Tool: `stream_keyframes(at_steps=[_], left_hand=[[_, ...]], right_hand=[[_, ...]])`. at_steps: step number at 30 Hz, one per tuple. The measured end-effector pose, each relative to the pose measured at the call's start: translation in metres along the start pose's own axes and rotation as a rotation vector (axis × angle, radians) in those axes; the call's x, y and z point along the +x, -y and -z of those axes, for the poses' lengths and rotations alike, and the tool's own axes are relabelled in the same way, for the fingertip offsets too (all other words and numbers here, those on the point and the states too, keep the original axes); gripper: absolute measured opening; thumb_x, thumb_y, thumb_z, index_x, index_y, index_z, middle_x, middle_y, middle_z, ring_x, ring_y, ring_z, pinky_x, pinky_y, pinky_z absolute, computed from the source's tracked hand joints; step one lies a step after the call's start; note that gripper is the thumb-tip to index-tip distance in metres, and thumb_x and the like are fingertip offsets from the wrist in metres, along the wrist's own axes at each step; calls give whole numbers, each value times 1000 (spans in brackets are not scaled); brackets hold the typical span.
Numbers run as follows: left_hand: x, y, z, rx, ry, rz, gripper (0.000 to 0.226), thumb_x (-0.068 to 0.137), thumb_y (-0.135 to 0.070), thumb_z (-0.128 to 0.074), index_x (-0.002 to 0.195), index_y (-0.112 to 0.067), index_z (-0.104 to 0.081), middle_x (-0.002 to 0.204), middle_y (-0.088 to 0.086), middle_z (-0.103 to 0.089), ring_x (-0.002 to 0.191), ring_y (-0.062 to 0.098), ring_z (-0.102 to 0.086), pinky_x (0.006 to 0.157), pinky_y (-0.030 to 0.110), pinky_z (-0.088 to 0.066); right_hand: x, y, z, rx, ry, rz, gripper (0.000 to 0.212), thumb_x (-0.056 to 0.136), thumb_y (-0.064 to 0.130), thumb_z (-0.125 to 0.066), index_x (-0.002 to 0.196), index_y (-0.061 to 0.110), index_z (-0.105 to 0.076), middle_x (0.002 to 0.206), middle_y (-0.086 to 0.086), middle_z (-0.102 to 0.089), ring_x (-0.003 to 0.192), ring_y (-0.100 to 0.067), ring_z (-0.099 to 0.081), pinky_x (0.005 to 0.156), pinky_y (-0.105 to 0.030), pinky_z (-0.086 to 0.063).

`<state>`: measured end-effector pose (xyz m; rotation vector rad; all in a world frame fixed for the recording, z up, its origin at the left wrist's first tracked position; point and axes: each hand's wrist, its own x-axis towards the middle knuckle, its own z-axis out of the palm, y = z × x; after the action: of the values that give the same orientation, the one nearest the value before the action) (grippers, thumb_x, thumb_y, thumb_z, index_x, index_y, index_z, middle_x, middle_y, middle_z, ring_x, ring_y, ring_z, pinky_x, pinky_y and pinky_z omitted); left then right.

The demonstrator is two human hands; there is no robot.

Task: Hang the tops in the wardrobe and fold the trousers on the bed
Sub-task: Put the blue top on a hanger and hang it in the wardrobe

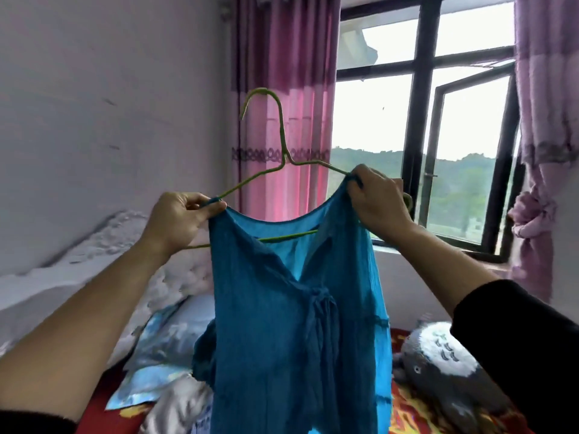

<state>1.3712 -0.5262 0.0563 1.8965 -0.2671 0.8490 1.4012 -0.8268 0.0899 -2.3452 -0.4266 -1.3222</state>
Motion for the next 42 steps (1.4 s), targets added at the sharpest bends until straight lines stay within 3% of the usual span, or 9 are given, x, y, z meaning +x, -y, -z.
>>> stream_keyframes(at_steps=[6,10,15,20,24,28,33,37,42], left_hand=[[-52,-16,74,146,-130,47,9,80,-26,-74,73,-22,-70,81,15,-70,72,18,-57,81,39,-51],[-88,-26,133,253,-196,98,11,80,-25,-74,83,-14,-74,82,8,-72,78,21,-65,84,35,-52],[-130,-37,207,360,-225,154,18,80,-25,-74,89,-9,-76,77,2,-71,73,12,-63,78,26,-50],[-175,-47,293,515,-266,149,16,82,-25,-72,88,-10,-75,77,1,-70,72,8,-58,68,14,-46],[-207,-54,372,586,-331,190,18,81,-27,-72,91,-12,-74,86,10,-71,82,23,-63,83,40,-51],[-234,-56,447,726,-342,238,19,81,-40,-70,90,-23,-73,85,1,-71,88,23,-64,87,49,-50],[-265,-39,534,1057,-328,317,23,88,-50,-58,105,-37,-65,110,-5,-62,107,19,-53,100,49,-37],[-290,-24,590,1065,-319,360,43,92,-40,-55,133,-26,-50,132,5,-51,123,24,-46,105,40,-36],[-312,-5,647,970,-381,504,47,92,-35,-54,137,-21,-47,128,5,-56,117,22,-50,93,27,-37]], right_hand=[[-13,66,-9,176,74,70,9,89,18,-48,86,11,-54,82,-1,-55,77,-26,-49,75,-36,-36],[-26,138,-11,389,194,188,21,77,24,-54,94,14,-61,82,2,-60,78,-22,-54,84,-40,-45],[-33,257,-2,602,406,315,29,88,38,-61,86,10,-62,70,0,-59,62,-14,-50,58,-29,-42],[-40,346,-6,887,668,240,19,93,23,-61,85,7,-68,64,0,-57,54,-8,-47,52,-19,-39],[-58,415,-5,1095,859,244,18,94,16,-59,96,1,-67,67,-6,-58,56,-13,-48,51,-22,-42],[-74,486,-3,1162,1119,329,20,97,11,-54,106,-3,-64,78,-11,-61,61,-15,-58,60,-25,-53],[-107,582,-9,1226,1148,321,15,96,11,-55,101,-1,-64,80,-17,-61,65,-21,-64,58,-32,-58],[-132,654,-19,1243,1150,287,17,96,11,-55,102,-3,-63,80,-19,-60,66,-24,-64,62,-38,-60],[-161,745,-36,1188,1111,281,12,97,12,-54,99,3,-62,75,-14,-61,61,-23,-66,61,-38,-61]])
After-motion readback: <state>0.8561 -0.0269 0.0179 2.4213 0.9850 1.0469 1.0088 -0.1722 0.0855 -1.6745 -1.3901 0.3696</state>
